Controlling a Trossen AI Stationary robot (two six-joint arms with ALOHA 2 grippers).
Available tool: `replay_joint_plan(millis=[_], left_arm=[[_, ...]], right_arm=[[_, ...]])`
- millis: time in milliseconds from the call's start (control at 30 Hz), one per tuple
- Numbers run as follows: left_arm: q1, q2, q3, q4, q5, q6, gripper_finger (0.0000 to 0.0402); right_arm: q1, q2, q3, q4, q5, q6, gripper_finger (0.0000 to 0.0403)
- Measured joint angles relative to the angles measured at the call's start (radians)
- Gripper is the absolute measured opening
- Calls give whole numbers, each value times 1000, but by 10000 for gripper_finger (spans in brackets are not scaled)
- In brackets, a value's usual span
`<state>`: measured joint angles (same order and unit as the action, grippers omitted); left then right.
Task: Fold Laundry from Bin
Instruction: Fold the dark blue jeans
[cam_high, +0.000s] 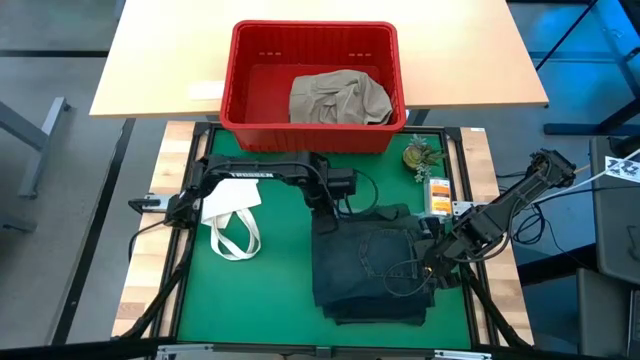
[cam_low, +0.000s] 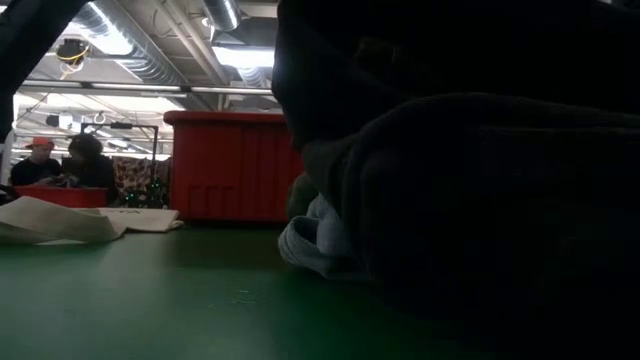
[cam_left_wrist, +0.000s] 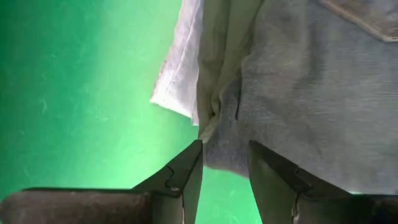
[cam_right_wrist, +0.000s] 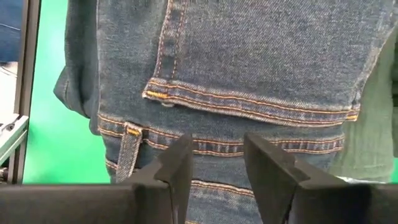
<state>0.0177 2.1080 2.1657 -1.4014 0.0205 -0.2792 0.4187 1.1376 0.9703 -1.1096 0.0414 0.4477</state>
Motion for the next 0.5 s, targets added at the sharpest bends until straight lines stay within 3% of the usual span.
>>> replay_joint_plan(millis=[133,300,500], left_arm=[[0,-31,2,11,-1,30,119],[-8,-26,2,35,-3,64,119],[-38,-1,-86,100,-47,78,119]], right_arm=[[0,-4,0,7,26,-7,143],[0,4,0,43,191,7,143],[0,40,-1,75,209,19,143]])
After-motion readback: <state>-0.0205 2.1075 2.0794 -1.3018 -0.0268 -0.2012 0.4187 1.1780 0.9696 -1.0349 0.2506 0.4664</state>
